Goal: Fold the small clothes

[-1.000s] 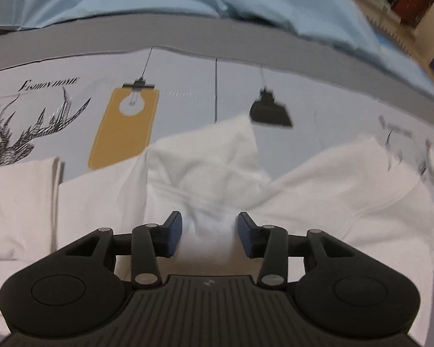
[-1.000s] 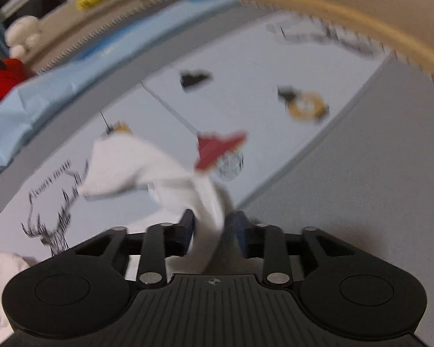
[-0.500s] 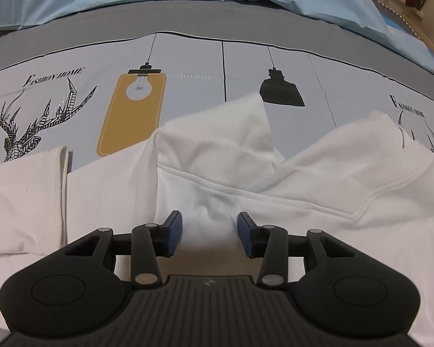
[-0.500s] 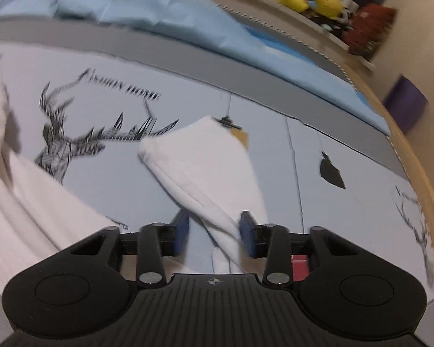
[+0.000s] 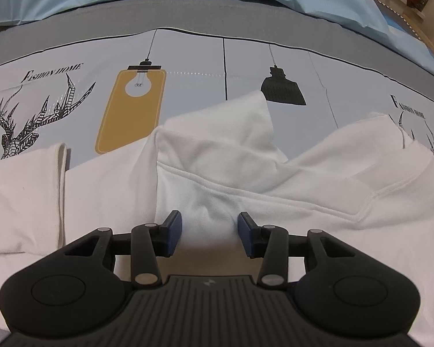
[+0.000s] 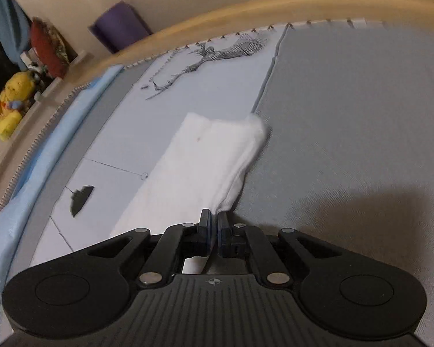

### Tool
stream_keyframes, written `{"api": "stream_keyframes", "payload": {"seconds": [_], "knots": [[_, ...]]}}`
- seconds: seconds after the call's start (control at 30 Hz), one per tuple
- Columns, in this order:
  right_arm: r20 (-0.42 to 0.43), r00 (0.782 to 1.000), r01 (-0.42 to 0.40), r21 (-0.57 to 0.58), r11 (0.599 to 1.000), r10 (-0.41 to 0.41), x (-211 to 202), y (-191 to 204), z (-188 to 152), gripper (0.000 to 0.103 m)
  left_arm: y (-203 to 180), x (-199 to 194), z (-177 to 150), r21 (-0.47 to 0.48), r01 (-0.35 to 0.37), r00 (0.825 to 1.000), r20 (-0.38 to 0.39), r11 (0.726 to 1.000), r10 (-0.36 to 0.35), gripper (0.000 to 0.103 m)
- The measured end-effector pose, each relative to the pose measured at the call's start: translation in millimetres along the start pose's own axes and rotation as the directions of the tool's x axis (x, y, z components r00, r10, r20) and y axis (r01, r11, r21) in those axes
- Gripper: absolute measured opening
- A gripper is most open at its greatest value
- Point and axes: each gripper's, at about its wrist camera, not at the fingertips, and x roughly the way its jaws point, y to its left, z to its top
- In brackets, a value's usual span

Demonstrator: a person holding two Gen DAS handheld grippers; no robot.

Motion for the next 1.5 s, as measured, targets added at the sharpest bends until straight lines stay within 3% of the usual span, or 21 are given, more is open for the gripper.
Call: {"api": "stream_keyframes", "payload": {"seconds": [0.2, 0.4, 0.47, 0.53, 0.6, 0.67, 0.7, 0.77, 0.8, 0.87, 0.93, 0.97, 1.03, 1.13, 1.2, 1.23, 1.27, 1.33, 1.37, 1.4, 1.5], "knots": [[0.138, 0.99, -0.025, -0.015, 1.0, 0.027, -23, 10, 13, 0.003, -4, 0, -2, -0.003, 0.052, 0.997, 0.057, 0.999, -0.051, 0.047], [0.159, 0.956, 0.235, 0.094, 0.967, -0.248, -19, -28, 20, 0.003, -21, -3, -5, 0.025, 0.222, 0.972, 0.072, 0.975, -0.223, 0.047], [0.16, 0.911, 0.37, 0.09, 0.925, -0.38, -25, -26, 23, 0.009, -22, -7, -4, 0.035, 0.249, 0.965, 0.071, 0.968, -0.251, 0.047], [0.202, 0.833, 0.513, 0.071, 0.856, -0.516, -40, -15, 24, 0.014, -15, -13, 0, 0.011, 0.265, 0.959, 0.098, 0.964, -0.265, 0.047], [0.294, 0.784, 0.559, 0.049, 0.827, -0.547, -64, 0, 18, 0.021, -2, -22, 8, -0.045, 0.29, 0.948, 0.149, 0.956, -0.28, 0.047], [0.368, 0.813, 0.496, -0.032, 0.868, -0.451, -81, 30, 10, 0.025, 10, -28, 15, -0.092, 0.309, 0.937, 0.196, 0.946, -0.288, 0.047], [0.378, 0.861, 0.405, -0.103, 0.909, -0.34, -88, 49, 2, 0.025, 15, -29, 20, -0.112, 0.314, 0.933, 0.222, 0.943, -0.284, 0.047], [0.264, 0.963, 0.124, -0.302, 0.945, -0.042, -86, 93, -21, 0.026, 20, -27, 27, -0.133, 0.316, 0.928, 0.248, 0.94, -0.277, 0.047], [0.17, 0.982, -0.015, -0.38, 0.925, 0.086, -84, 113, -35, 0.025, 20, -23, 31, -0.143, 0.316, 0.928, 0.253, 0.938, -0.274, 0.047], [-0.035, 0.961, -0.255, -0.504, 0.825, 0.276, -81, 156, -76, 0.025, 18, -14, 37, -0.162, 0.31, 0.93, 0.255, 0.937, -0.264, 0.05], [-0.226, 0.902, -0.43, -0.549, 0.717, 0.368, -79, 190, -117, 0.028, 16, -2, 41, -0.193, 0.28, 0.942, 0.242, 0.94, -0.231, 0.074], [-0.303, 0.871, -0.492, -0.549, 0.676, 0.388, -78, 203, -136, 0.031, 17, 2, 42, -0.21, 0.259, 0.949, 0.236, 0.943, -0.209, 0.077], [-0.444, 0.816, -0.575, -0.556, 0.6, 0.37, -72, 224, -174, 0.054, 15, 12, 42, -0.226, 0.238, 0.955, 0.232, 0.945, -0.185, 0.079], [-0.565, 0.774, -0.619, -0.578, 0.531, 0.286, -59, 240, -220, 0.067, 20, 23, 34, -0.202, 0.228, 0.962, 0.196, 0.953, -0.188, 0.079], [-0.569, 0.79, -0.597, -0.627, 0.501, 0.229, -58, 239, -241, 0.07, 17, 24, 29, -0.146, 0.214, 0.96, 0.216, 0.966, -0.18, 0.07], [-0.547, 0.809, -0.575, -0.661, 0.482, 0.215, -58, 239, -246, 0.057, 14, 22, 28, -0.095, 0.221, 0.956, 0.219, 0.971, -0.196, 0.03], [-0.527, 0.824, -0.556, -0.683, 0.474, 0.208, -62, 238, -249, 0.046, 11, 21, 28, -0.052, 0.234, 0.954, 0.206, 0.971, -0.219, 0.014], [-0.522, 0.823, -0.56, -0.685, 0.466, 0.223, -68, 237, -240, 0.016, 8, 10, 28, 0.007, 0.219, 0.954, 0.207, 0.976, -0.215, 0.007], [-0.521, 0.817, -0.574, -0.691, 0.439, 0.249, -75, 235, -233, 0.016, 8, 3, 29, 0.033, 0.217, 0.953, 0.208, 0.976, -0.22, 0.007], [-0.512, 0.813, -0.582, -0.708, 0.401, 0.276, -82, 240, -233, 0.001, 9, -8, 28, 0.064, 0.219, 0.95, 0.212, 0.974, -0.227, 0.006], [-0.55, 0.76, -0.641, -0.724, 0.256, 0.346, -114, 232, -217, 0.0, 10, -33, 25, 0.166, 0.222, 0.952, 0.174, 0.961, -0.25, 0.004]]}}
